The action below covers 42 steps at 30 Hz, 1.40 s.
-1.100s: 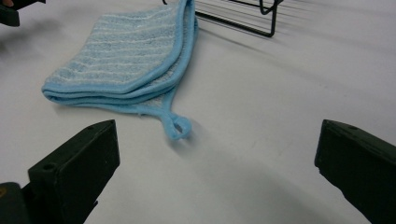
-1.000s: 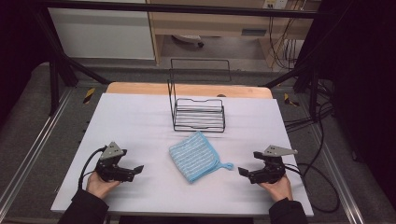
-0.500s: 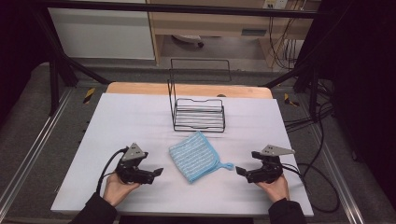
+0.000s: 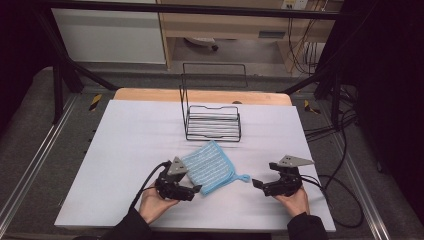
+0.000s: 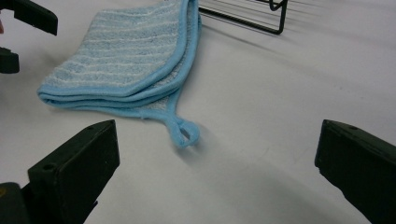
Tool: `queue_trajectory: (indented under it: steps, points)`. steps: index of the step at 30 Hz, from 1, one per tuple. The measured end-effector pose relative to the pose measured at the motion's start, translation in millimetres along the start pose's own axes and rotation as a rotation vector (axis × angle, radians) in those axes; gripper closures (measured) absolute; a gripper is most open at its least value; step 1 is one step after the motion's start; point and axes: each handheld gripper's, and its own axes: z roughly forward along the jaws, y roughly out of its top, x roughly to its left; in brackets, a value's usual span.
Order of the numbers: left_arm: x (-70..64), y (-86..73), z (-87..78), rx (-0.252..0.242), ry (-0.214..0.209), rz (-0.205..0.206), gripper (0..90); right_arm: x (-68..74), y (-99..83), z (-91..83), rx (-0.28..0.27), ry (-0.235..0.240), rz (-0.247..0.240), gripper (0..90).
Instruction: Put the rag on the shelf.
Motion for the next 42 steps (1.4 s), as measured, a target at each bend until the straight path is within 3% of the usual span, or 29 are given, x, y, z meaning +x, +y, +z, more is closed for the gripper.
queue_trajectory:
  steps: [6, 9, 13, 18, 24, 32, 42]
  points:
    - [-17.8, 2.4, 14.4, 0.039, -0.033, 0.015, 36.5, 0.0, -0.7, 1.7, 0.017, -0.001, -0.01, 0.5]
    - [-20.7, 1.2, 16.8, 0.044, -0.051, 0.006, 42.6, 0.0, -0.8, 2.7, 0.023, -0.004, -0.009, 0.6]
    - [-28.4, -2.0, 24.6, 0.066, -0.005, 0.032, 51.6, 0.4, -1.1, 3.8, 0.024, -0.001, -0.008, 0.6]
    - [-30.7, -3.6, 28.8, 0.08, 0.023, 0.042, 58.5, 0.1, -1.3, 4.9, 0.033, -0.005, -0.016, 0.6]
    - [-31.2, -4.1, 31.4, 0.081, 0.026, 0.025, 63.0, 0.1, -1.3, 5.6, 0.036, -0.006, -0.017, 0.7]
    - [-27.5, -3.4, 30.7, 0.089, 0.002, 0.01, 75.5, -0.3, -1.3, 5.9, 0.038, -0.008, -0.019, 0.8]
    - [-23.1, -1.3, 27.3, 0.088, -0.02, 0.028, 80.7, -0.6, -1.0, 4.9, 0.035, -0.004, -0.018, 0.9]
